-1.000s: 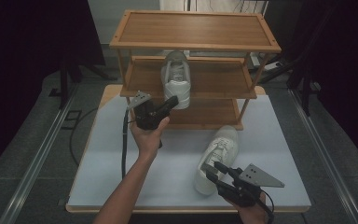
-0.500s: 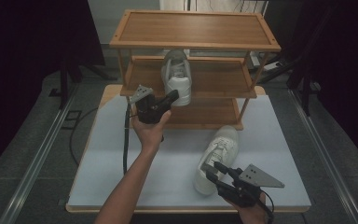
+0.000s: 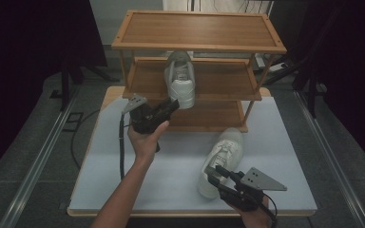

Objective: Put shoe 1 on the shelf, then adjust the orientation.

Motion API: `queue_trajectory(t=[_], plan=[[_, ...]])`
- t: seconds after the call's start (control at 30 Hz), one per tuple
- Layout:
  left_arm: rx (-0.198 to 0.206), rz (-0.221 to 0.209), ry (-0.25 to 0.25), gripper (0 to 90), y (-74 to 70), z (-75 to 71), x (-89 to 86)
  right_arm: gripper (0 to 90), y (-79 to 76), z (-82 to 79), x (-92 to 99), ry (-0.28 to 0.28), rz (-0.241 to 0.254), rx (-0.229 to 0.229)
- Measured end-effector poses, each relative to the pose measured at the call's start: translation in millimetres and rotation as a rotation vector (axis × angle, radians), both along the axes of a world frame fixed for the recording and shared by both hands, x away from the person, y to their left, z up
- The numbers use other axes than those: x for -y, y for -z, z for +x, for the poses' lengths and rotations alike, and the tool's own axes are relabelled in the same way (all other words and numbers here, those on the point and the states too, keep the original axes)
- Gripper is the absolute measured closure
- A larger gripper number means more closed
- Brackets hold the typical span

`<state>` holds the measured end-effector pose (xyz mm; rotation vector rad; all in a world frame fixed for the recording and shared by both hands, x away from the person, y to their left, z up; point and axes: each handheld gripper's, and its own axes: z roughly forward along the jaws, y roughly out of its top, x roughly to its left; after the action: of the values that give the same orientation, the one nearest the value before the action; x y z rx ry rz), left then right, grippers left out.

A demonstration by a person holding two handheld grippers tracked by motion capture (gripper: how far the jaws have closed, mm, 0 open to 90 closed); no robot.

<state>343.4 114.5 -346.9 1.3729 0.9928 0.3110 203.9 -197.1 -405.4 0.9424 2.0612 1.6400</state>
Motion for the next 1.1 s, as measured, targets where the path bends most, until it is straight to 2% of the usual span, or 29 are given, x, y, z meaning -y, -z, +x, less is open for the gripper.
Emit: queue_trajectory(t=[0.1,0.17,0.3,0.43,0.57,0.67,0.8,0.9,1.1], plan=[[-0.042,-0.011,0.03,47.3,8.3,-9.5,-17.8,69.0,1.2,0.7,-6.6,-0.022,-0.027,-0.005],[-0.057,-0.024,0.031,43.2,14.0,-17.6,-29.9,73.5,2.4,0.8,-13.3,-0.029,-0.055,-0.005],[-0.08,-0.021,0.038,39.6,24.5,-32.1,-50.8,79.0,4.0,1.7,-25.6,-0.039,-0.093,-0.004],[-0.102,-0.027,0.054,38.4,36.9,-44.4,-66.4,79.7,5.8,3.9,-32.0,-0.028,-0.113,-0.006],[-0.124,-0.028,0.059,37.9,50.7,-56.9,-74.8,77.6,5.8,7.1,-30.2,-0.002,-0.104,-0.014],[-0.148,-0.006,0.075,37.7,63.8,-64.7,-76.5,74.8,5.5,6.9,-28.2,0.026,-0.091,-0.019],[-0.182,-0.01,0.082,37.4,80.2,-69.7,-78.3,76.9,8.7,5.8,-39.4,0.019,-0.091,-0.029],[-0.211,0.004,0.083,37.1,89.3,-70.1,-81.1,80.6,16.3,5.3,-54.3,0.024,-0.147,-0.033],[-0.237,0.002,0.056,36.9,99.7,-71.6,-91.8,88.9,32.0,8.8,-68.2,0.114,-0.274,-0.024]])
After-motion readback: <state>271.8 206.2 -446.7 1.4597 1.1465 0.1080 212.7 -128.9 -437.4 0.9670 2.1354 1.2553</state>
